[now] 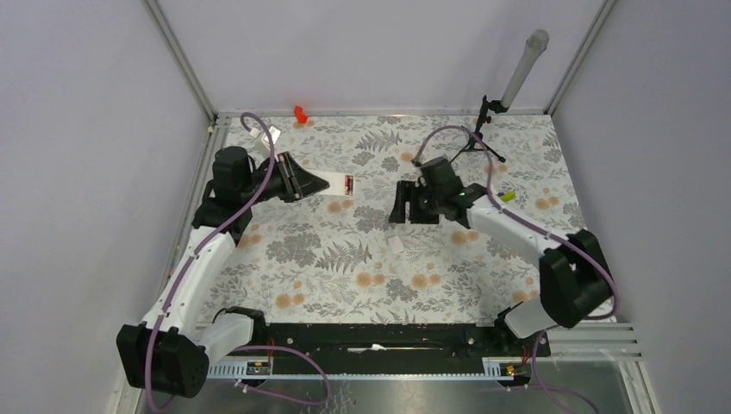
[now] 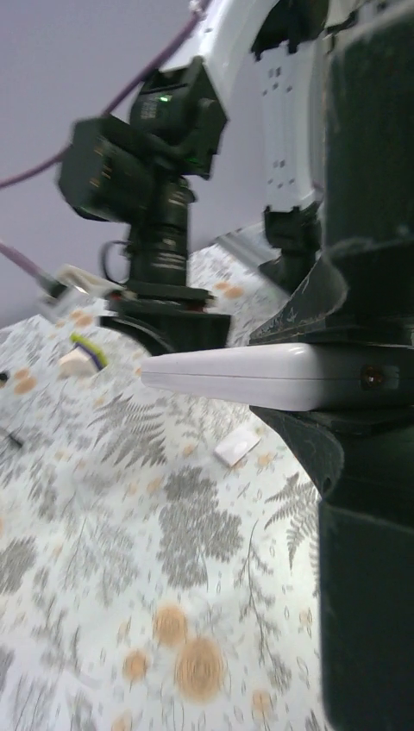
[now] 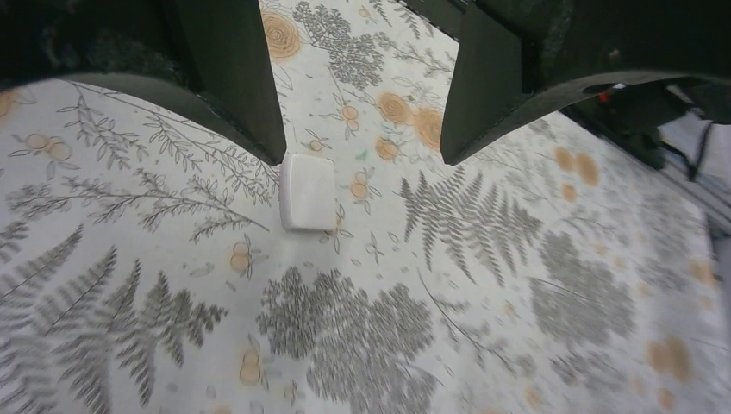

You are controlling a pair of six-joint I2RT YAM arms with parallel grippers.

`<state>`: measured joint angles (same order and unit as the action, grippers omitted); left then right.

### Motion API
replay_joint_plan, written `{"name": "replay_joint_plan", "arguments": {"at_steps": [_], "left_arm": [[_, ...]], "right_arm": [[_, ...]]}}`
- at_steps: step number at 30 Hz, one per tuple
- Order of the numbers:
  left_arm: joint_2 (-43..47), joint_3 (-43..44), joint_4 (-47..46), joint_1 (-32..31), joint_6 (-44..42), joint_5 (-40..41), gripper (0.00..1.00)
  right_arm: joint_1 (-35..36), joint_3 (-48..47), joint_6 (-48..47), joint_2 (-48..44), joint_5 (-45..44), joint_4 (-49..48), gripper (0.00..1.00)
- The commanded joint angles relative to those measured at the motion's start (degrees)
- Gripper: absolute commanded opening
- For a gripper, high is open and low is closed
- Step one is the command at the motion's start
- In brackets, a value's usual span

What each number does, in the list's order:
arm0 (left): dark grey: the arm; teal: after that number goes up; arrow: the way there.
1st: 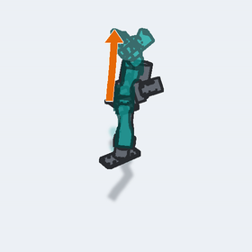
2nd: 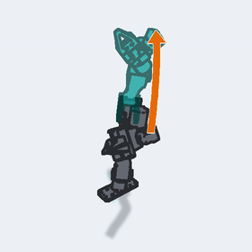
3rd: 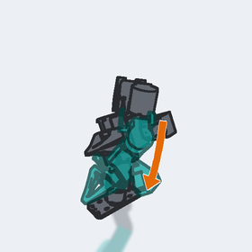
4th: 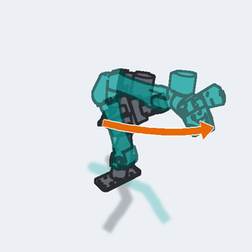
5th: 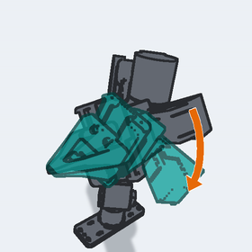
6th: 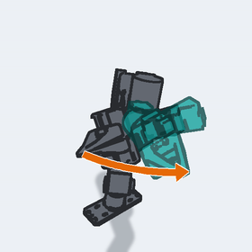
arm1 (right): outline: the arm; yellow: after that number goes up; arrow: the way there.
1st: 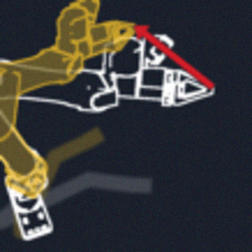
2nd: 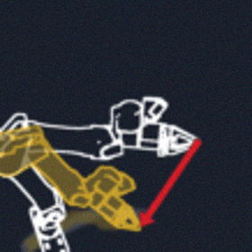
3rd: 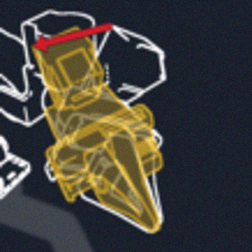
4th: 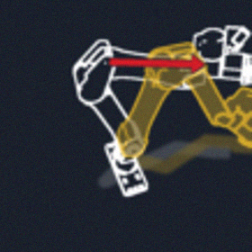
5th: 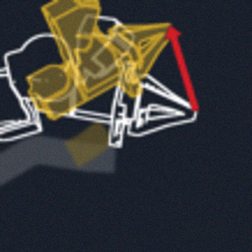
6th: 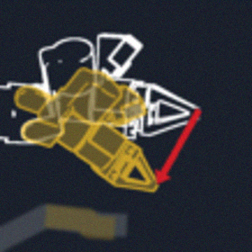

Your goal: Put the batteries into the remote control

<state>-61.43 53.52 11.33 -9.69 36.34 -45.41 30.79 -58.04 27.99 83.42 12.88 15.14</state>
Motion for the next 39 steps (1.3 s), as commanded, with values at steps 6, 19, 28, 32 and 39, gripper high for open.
{"name": "replay_joint_plan", "arguments": {"at_steps": [6,19,28,32,39], "left_arm": [[5.6,-0.9,3.1,1.4,-3.1,10.5,0.00],[8.0,-2.5,3.0,1.8,-2.7,10.5,0.00],[8.4,-2.5,2.9,2.0,-2.5,10.1,0.00],[8.5,-2.5,2.9,2.1,-2.7,10.2,0.00],[8.4,-2.2,3.2,2.3,-2.9,10.4,0.00]], "right_arm": [[6.3,-4.2,-4.3,11.0,-7.8,7.7,0.67],[6.9,-9.0,2.1,18.8,-24.3,16.0,0.27],[9.8,-9.1,-1.0,21.7,-19.2,16.9,0.20],[10.5,-9.9,-0.8,22.8,-13.5,16.3,0.17],[11.6,-10.4,0.7,22.9,-5.3,12.8,0.17]]}}
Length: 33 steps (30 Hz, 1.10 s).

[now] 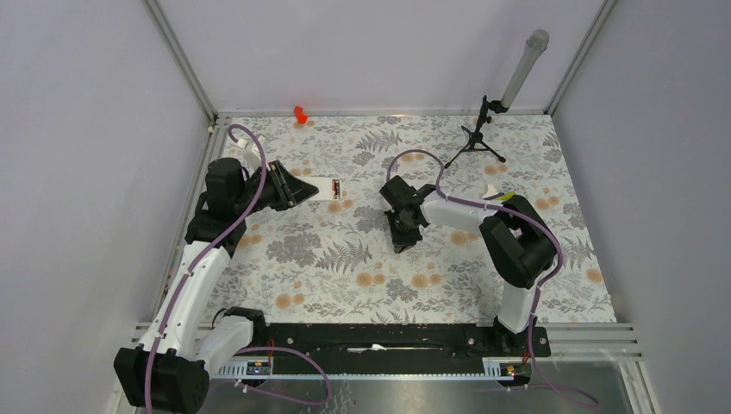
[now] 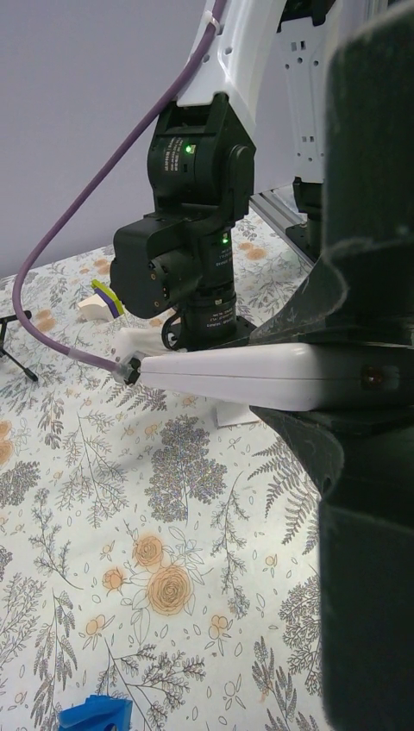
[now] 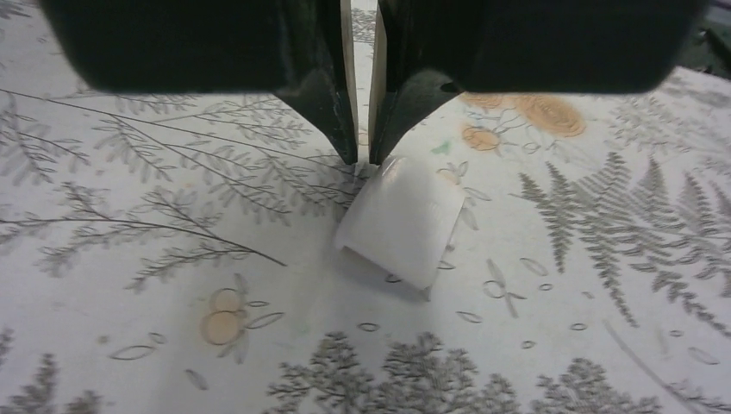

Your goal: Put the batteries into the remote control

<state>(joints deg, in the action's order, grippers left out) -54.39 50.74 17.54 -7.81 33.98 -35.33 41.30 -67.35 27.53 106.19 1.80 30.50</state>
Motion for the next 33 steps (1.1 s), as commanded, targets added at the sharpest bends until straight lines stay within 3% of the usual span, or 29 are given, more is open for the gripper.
{"name": "replay_joint_plan", "arguments": {"at_steps": [1,7,13,17,20,24,33], "left_arm": [[1.3,0.6,-3.0,0.4,-0.6,0.4,0.00],[1.3,0.4,-3.2,0.6,-0.3,1.5,0.00],[1.7,0.8,-2.4,0.9,0.0,4.3,0.00],[1.6,1.0,-2.2,1.3,0.4,6.2,0.00],[1.5,1.6,-1.4,1.6,0.5,7.6,0.00],[1.6,2.2,0.2,2.3,0.6,9.7,0.00],[1.5,2.3,1.8,4.1,1.1,10.8,0.00]], "right_arm": [[1.0,-0.7,1.4,0.0,5.9,-4.0,0.18],[1.0,4.4,-2.3,-3.0,3.5,-15.8,0.29],[1.0,4.8,-9.4,-11.1,1.3,-12.5,0.42],[1.1,4.3,-15.4,-11.6,2.3,-11.2,0.72],[1.3,2.6,-17.1,-9.8,0.3,-9.1,0.83],[2.3,0.0,-19.9,-6.6,-2.2,-6.9,0.89],[4.6,-4.2,-23.9,-0.5,-4.6,-5.7,0.90]]}}
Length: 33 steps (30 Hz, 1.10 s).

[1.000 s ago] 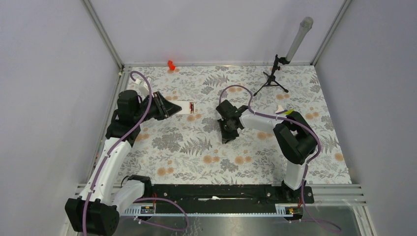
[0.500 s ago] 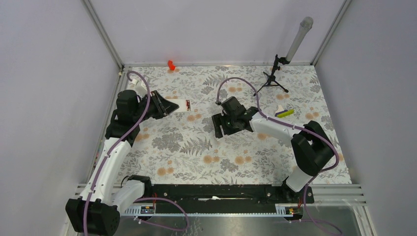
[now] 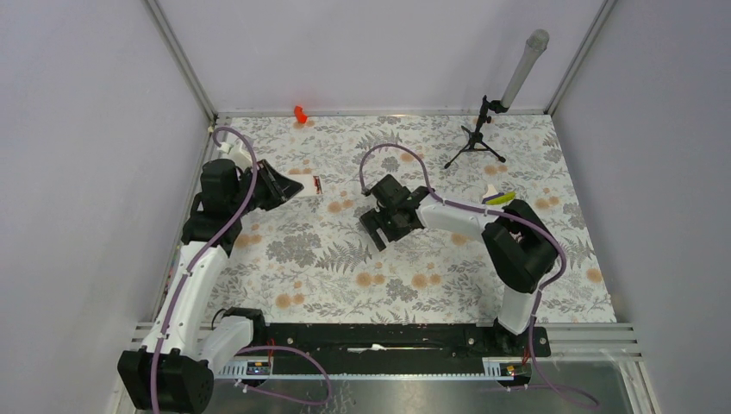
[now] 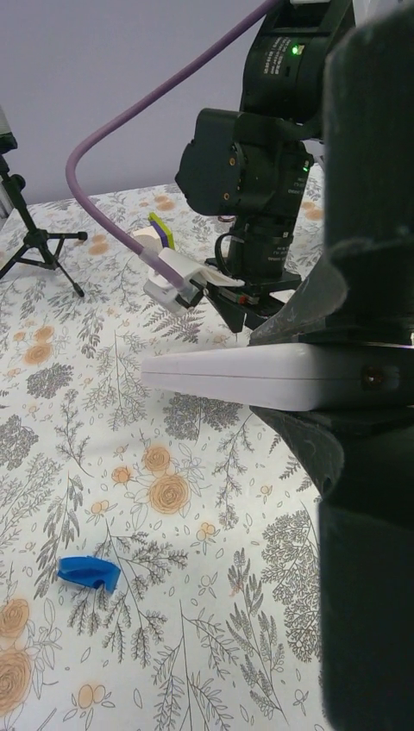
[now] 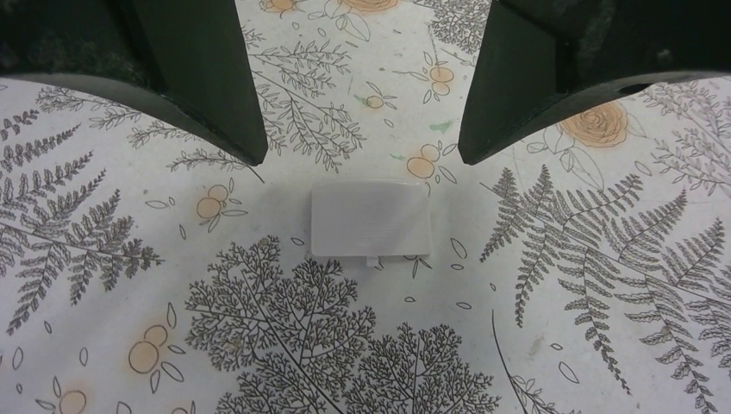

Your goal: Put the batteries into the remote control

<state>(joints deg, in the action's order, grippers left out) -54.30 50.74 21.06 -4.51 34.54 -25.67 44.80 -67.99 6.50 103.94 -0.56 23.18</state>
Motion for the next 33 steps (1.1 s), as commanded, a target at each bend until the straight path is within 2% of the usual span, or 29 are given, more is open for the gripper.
{"name": "replay_joint_plan", "arguments": {"at_steps": [1,6,11,13,28,33], "left_arm": [[1.4,2.3,-1.7,0.9,0.5,1.0,0.00],[1.1,2.2,-1.7,1.4,0.6,0.5,0.00],[0.8,2.2,-2.0,1.8,0.8,-0.2,0.00],[0.7,2.1,-2.2,1.9,0.8,-0.6,0.00],[0.2,2.3,-3.1,2.4,1.0,-2.8,0.00],[0.1,2.3,-3.1,2.6,0.9,-3.3,0.00]], "right_arm": [[1.3,-3.9,-3.0,2.3,-2.3,1.7,0.90],[2.4,-5.5,-3.1,4.9,-3.7,3.0,0.86],[2.6,-7.0,-2.7,7.1,-3.5,5.4,0.71],[2.6,-6.8,-2.6,7.2,-3.4,5.4,0.68],[2.6,-8.2,-3.6,10.3,-1.6,4.6,0.69],[2.6,-8.7,-3.1,10.7,-0.7,5.1,0.58]]}}
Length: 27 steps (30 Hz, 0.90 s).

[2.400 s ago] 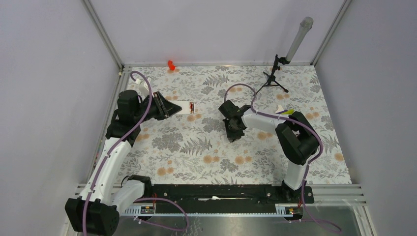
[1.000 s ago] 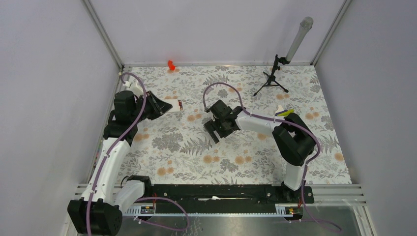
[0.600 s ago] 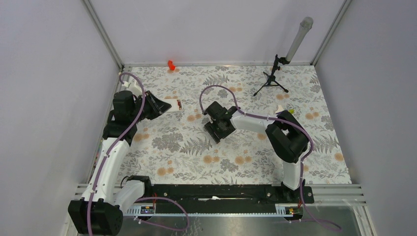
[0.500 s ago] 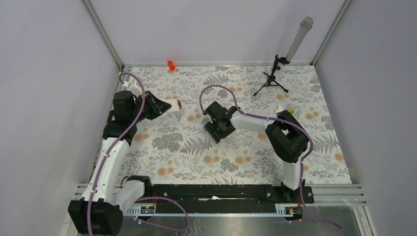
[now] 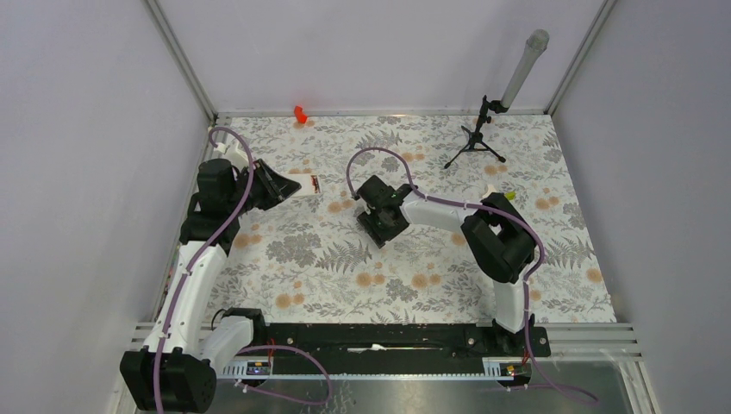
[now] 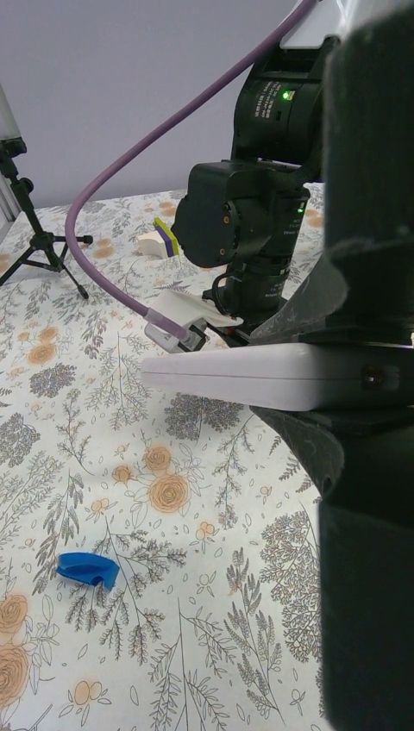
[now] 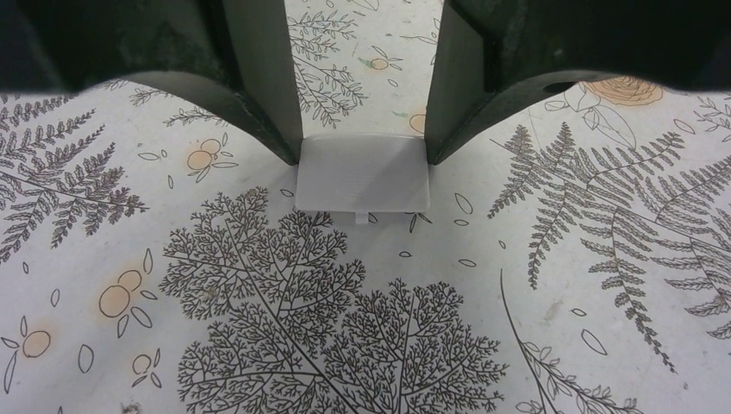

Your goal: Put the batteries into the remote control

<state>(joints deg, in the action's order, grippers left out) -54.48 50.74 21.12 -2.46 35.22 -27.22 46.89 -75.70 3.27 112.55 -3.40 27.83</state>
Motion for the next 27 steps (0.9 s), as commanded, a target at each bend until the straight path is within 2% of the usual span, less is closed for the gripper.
{"name": "replay_joint_plan", "arguments": {"at_steps": [1,4,7,13,19,22,27], "left_arm": [[0.4,2.3,-3.2,0.5,0.3,-1.8,0.00],[0.3,2.1,-3.2,0.6,0.3,-2.0,0.00],[-0.4,2.0,-3.3,0.6,0.3,-3.0,0.00],[-5.2,2.1,-2.9,0.6,-0.1,-10.2,0.00],[-14.1,3.2,-1.4,0.1,-0.1,-19.4,0.00],[-19.1,5.0,-1.3,-1.8,-0.2,-23.6,0.00],[-28.6,10.0,0.9,-8.3,-2.7,-28.9,0.00]], "right_arm": [[0.5,-1.0,0.3,2.1,2.0,0.7,0.54],[0.5,-0.8,1.1,1.4,0.7,1.0,0.47],[0.5,-0.4,1.9,-0.2,-1.0,1.0,0.44],[0.5,1.1,2.1,-7.6,-2.2,1.0,0.43],[0.5,6.9,-0.7,-20.8,1.2,-1.3,0.45],[0.5,9.2,-2.9,-26.6,3.2,-2.1,0.45],[0.5,11.6,-8.6,-33.4,8.4,-2.6,0.44]]}}
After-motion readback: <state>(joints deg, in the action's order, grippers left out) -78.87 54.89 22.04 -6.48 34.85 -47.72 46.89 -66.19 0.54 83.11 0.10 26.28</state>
